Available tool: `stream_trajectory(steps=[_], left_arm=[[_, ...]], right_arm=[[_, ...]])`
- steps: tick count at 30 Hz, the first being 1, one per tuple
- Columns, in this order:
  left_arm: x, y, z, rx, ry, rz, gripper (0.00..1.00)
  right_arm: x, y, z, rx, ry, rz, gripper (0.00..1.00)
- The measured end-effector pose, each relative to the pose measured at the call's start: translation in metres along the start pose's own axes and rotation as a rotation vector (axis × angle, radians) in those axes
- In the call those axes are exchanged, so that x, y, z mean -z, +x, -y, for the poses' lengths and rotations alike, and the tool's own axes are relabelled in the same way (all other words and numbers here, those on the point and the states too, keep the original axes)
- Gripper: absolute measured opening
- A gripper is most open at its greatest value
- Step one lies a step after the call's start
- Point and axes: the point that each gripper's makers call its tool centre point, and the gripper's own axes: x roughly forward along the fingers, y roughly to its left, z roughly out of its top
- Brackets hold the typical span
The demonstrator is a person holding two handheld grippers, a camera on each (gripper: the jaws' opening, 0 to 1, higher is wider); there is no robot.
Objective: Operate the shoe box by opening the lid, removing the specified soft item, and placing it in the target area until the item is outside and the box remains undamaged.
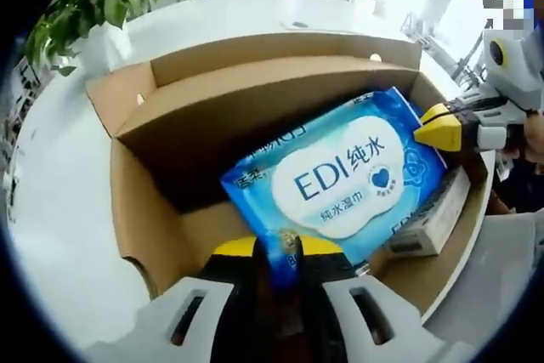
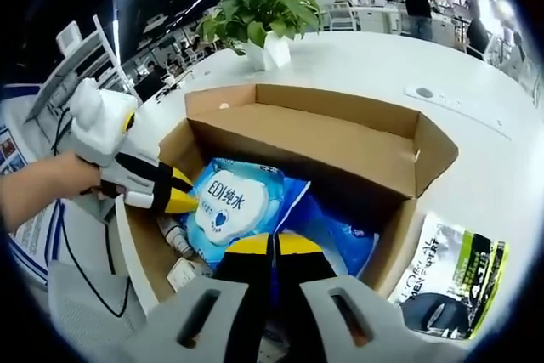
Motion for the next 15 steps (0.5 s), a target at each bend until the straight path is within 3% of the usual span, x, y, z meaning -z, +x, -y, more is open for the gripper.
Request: stream_trajectory(steps=[6,15], left_arm=[[-0.002,-0.004,-0.004,-0.025,0.003,0.006,0.00],[-0.015,-0.022,-0.005,-0.031,-0.038,0.068,0.00]], right_arm=[[-0.001,-0.002,-0.001,-0.002,0.018,0.005,0.00],[-0.001,-0.007,-0.007,-0.002,0.013,0.008,0.00]])
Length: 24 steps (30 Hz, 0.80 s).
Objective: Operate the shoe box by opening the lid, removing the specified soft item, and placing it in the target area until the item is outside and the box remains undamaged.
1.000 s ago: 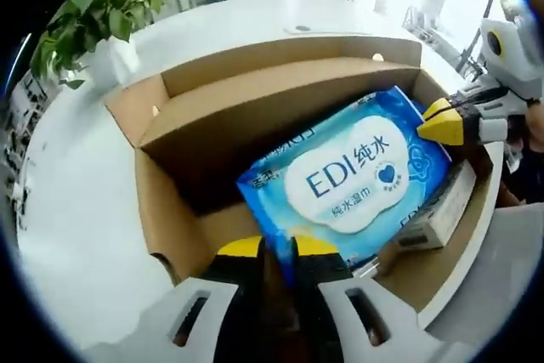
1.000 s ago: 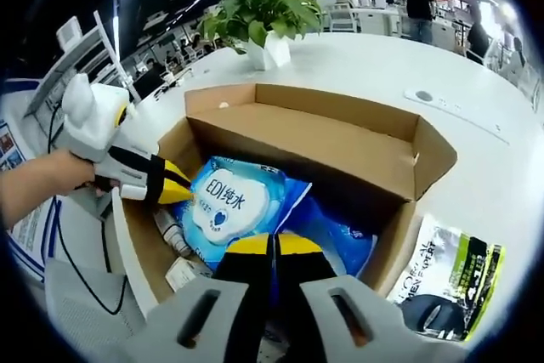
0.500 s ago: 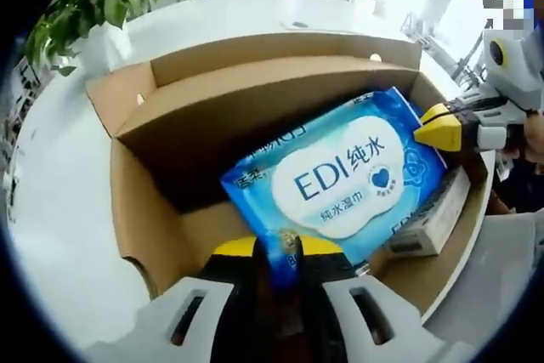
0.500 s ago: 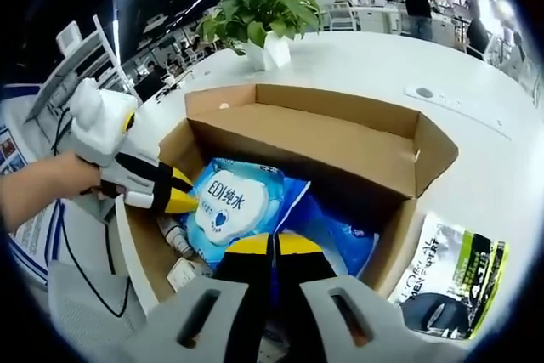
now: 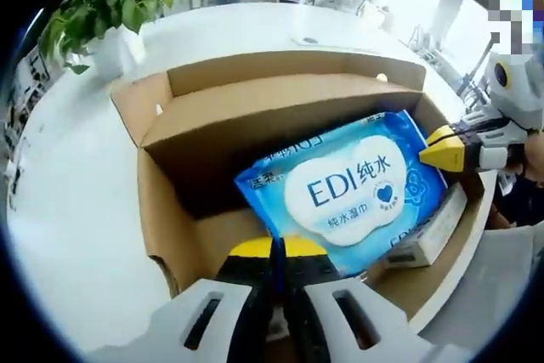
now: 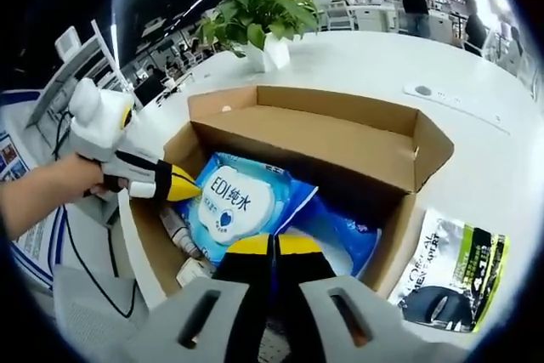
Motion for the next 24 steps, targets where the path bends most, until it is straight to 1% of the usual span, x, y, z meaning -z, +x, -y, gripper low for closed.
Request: stream_trajectory(steps=[3,9,14,18,24], left_arm=[[-0.004,-0.006,0.001,0.000,-0.013,0.016,0.00],[-0.012,-0.018,0.004,0.004,-0.031,0.056,0.00],[-0.020,-0.030,0.013,0.014,-0.036,0.091,0.00],[-0.026,-0.037,0.020,0.025,-0.045,0.106,0.00],[-0.034,-0.044,0.036,0.046,-0.030,0.123,0.00]], right_arm=[[-0.001,-0.002,-0.001,0.003,-0.017,0.009,0.00],[-0.011,-0.014,-0.002,-0.003,0.015,0.051,0.00],[-0.017,-0.026,-0.001,-0.005,0.044,0.074,0.00],[-0.018,-0.035,0.001,-0.005,0.068,0.083,0.00],[-0.021,-0.054,0.005,0.000,0.098,0.099,0.00]])
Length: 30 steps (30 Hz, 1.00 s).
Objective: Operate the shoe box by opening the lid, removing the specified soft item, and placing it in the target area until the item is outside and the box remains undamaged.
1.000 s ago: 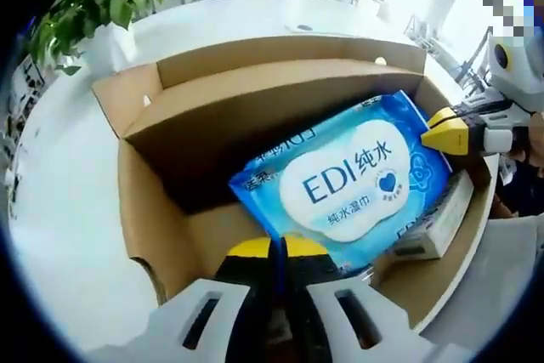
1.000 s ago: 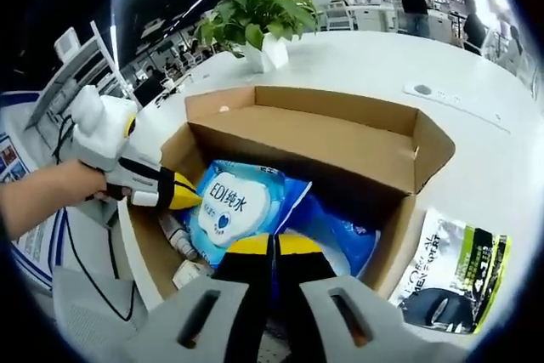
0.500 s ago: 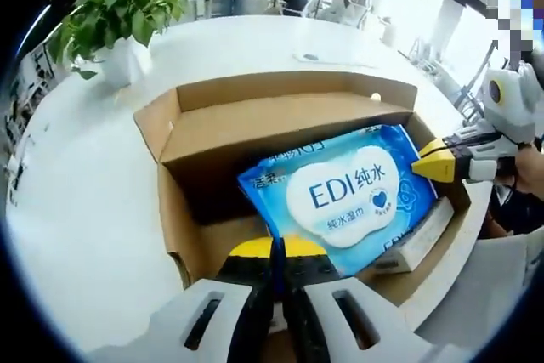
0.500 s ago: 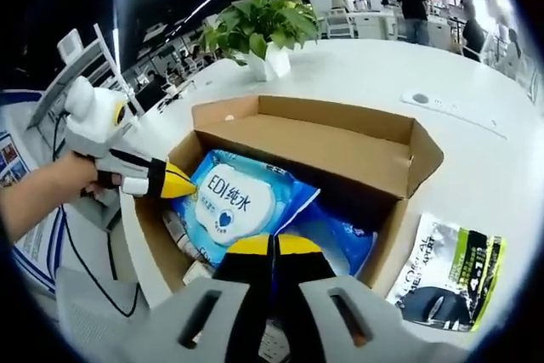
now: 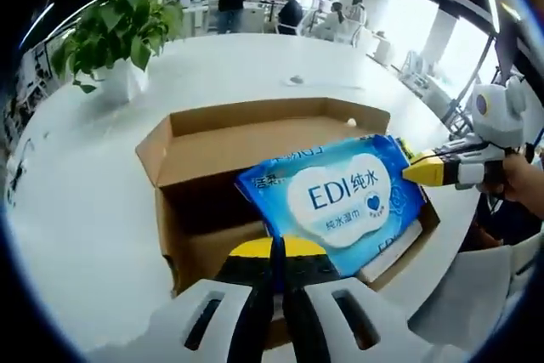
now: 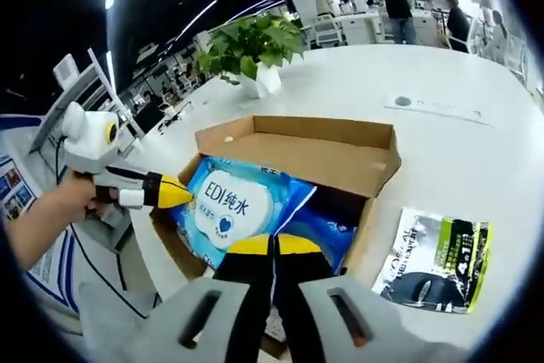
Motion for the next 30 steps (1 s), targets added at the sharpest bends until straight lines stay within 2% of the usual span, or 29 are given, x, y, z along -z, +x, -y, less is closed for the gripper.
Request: stream_trajectory(steps=[8,19,30], left_arm=[[-0.012,0.001,0.027,0.046,0.012,0.009,0.00],[-0.033,0.012,0.069,0.094,0.069,0.012,0.00],[-0.044,0.024,0.100,0.131,0.075,0.006,0.00]], right_arm=[[-0.005,-0.024,0.012,0.035,0.012,0.008,0.00],[-0.008,-0.058,0.048,0.095,0.037,0.024,0.00],[-0.009,-0.081,0.076,0.132,0.069,0.024,0.00]])
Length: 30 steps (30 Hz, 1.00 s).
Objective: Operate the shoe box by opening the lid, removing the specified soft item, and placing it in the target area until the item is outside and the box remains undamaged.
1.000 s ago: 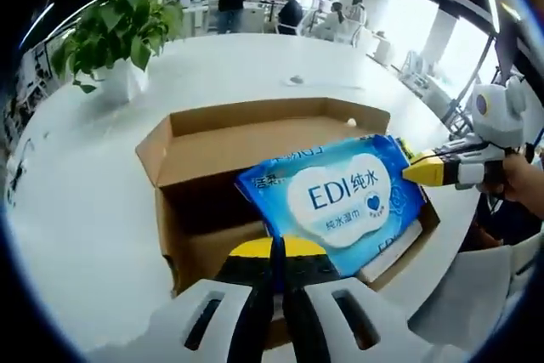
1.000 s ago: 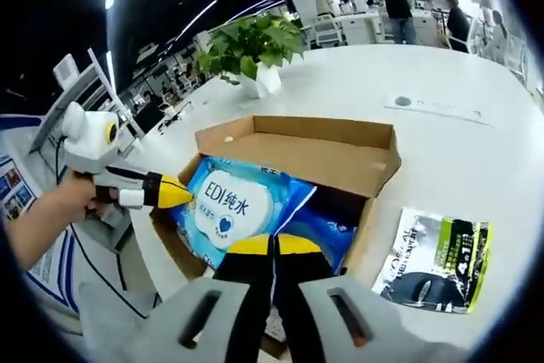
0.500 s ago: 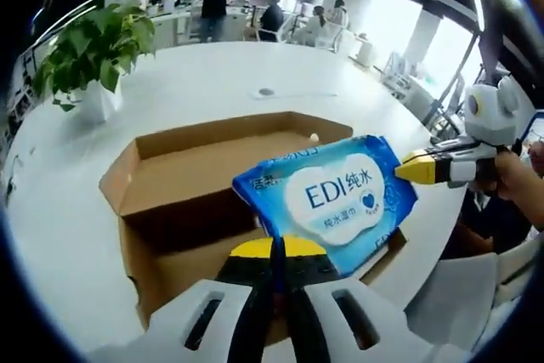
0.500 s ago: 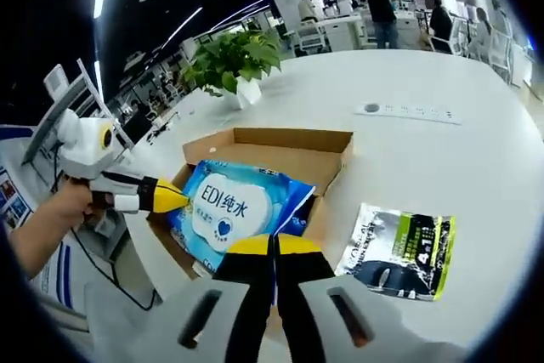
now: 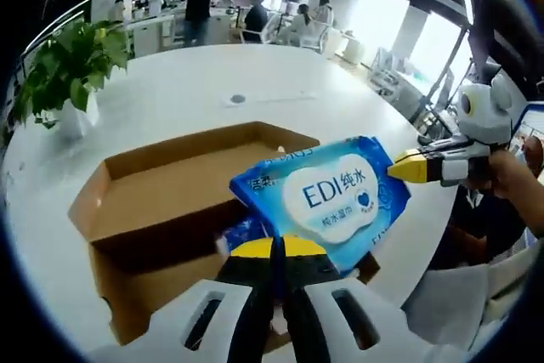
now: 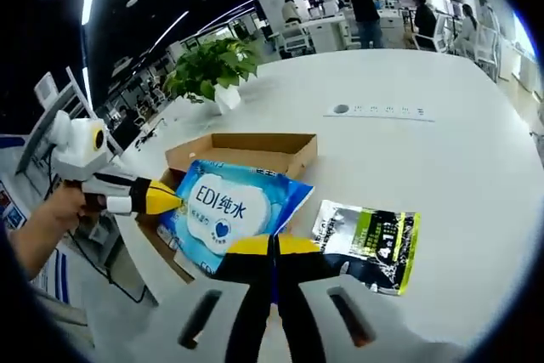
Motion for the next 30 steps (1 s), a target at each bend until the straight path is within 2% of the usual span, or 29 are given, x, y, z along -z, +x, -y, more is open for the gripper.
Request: stream_trajectory(steps=[12,30], left_arm=[[-0.018,0.024,0.029,0.042,0.020,-0.010,0.00],[-0.034,0.045,0.059,0.065,0.041,-0.003,0.00]], right_arm=[[-0.005,-0.022,0.036,0.041,0.037,0.004,0.00],[-0.009,-0.041,0.068,0.080,0.043,0.011,0.00]])
